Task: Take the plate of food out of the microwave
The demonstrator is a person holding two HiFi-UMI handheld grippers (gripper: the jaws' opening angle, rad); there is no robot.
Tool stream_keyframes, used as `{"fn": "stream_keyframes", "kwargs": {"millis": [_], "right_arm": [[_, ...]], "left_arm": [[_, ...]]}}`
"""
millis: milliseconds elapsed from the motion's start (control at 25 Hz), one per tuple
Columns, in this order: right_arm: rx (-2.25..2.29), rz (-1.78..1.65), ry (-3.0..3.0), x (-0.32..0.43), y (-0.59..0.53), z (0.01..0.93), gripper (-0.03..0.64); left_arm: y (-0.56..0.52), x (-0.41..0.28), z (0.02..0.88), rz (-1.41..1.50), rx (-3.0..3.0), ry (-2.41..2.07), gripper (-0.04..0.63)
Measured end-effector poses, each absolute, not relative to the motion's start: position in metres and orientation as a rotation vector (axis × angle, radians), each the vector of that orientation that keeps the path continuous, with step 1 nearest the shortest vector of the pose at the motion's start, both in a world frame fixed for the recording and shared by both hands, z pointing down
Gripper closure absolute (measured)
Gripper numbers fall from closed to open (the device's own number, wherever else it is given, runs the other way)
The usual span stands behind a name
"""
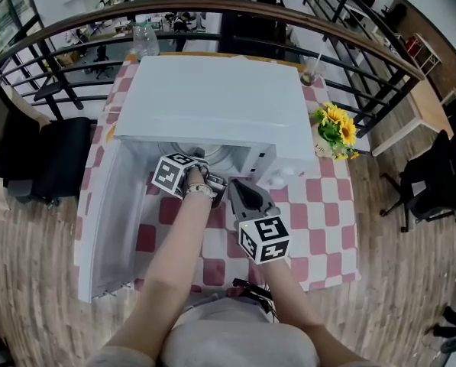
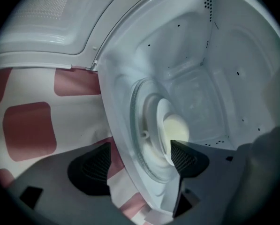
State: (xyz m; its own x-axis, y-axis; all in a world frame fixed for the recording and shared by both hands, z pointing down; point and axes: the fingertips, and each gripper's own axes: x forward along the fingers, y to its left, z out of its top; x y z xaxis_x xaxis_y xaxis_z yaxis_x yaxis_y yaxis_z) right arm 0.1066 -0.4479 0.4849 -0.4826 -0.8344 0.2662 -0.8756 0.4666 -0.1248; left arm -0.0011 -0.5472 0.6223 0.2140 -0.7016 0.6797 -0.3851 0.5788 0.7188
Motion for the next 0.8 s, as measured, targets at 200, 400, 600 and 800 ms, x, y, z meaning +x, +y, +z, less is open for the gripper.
{"fn": "stream_keyframes", "kwargs": {"millis": [200, 400, 600, 800], "right_arm": [[1.496, 0.377, -2.527, 0.1100, -0.4479, 0.4907, 0.595], [1.498, 0.377, -2.524, 0.1111, -0.4491, 0.4916, 0.595], [1.503, 0.379, -2.521, 0.1125, -0.4475, 0.4903, 0.595], [1.513, 0.371, -2.528, 0.1143, -0.4452, 0.4872, 0.595]], "left_arm": [[-0.5513, -0.0007, 0.6300, -0.296, 0.953, -1.408, 0.212], [-0.5552, 0.0004, 0.6311, -0.313, 0.948, -1.402, 0.212], [-0.5520, -0.0005, 0.6296, -0.313, 0.942, -1.401, 0.213], [-0.5455, -0.0031, 0.6300, -0.322, 0.932, -1.398, 0.226]]}}
